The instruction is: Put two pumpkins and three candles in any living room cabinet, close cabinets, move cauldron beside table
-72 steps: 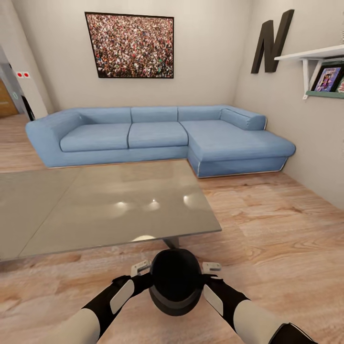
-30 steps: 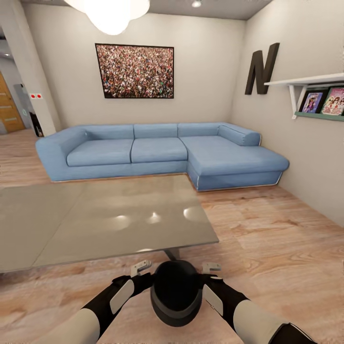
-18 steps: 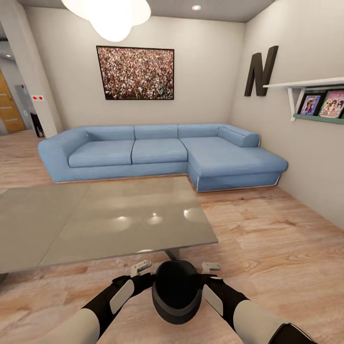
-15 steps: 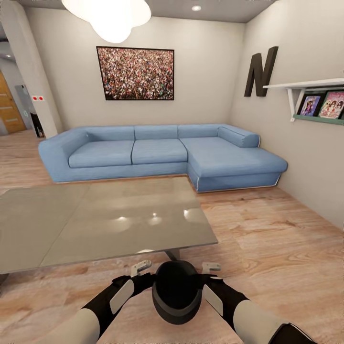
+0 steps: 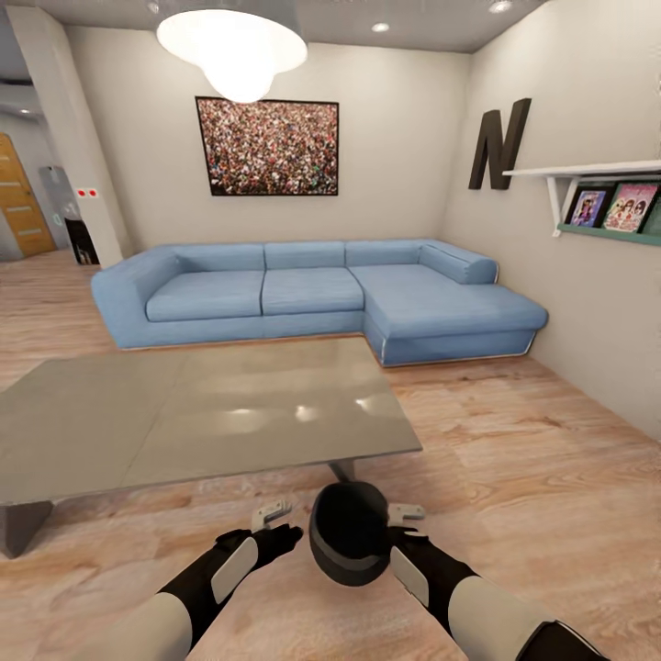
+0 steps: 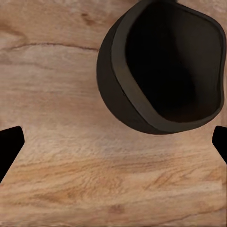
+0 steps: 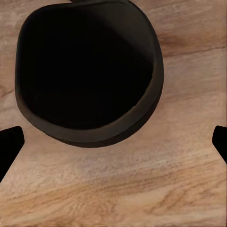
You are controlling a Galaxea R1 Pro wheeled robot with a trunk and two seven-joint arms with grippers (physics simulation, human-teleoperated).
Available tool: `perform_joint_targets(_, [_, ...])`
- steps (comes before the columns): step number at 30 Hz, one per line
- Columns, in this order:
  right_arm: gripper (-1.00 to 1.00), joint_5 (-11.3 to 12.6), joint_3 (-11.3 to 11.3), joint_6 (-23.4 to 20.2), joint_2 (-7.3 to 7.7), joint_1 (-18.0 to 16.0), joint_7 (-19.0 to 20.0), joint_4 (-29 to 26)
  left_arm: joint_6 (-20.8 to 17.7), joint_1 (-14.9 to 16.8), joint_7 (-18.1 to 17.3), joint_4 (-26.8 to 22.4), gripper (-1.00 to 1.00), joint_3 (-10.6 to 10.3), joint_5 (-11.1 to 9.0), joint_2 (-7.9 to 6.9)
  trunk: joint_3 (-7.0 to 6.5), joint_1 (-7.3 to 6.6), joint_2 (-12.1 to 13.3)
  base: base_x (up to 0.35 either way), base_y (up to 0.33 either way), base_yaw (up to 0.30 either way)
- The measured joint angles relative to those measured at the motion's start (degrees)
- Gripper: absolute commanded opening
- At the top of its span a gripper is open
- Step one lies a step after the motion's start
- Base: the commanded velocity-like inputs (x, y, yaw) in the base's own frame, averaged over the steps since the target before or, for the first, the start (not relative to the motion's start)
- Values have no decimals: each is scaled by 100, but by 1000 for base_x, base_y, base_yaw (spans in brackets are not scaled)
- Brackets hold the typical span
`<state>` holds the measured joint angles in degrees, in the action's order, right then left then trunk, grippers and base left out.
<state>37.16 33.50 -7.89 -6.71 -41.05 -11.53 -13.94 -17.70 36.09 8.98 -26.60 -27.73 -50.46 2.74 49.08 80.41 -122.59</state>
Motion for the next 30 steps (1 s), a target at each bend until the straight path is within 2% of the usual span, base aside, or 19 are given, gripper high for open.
perform_joint_targets(11, [100,0,3,0,0,0,-1,3,1,1,8,0,100,-1,0,-4,-198,-243,441,-58,8,0])
perform_joint_targets(30, [100,0,-2,-1,0,1,0,2,8,0,0,0,100,0,0,-4,-539,-658,1203,-310,77,0])
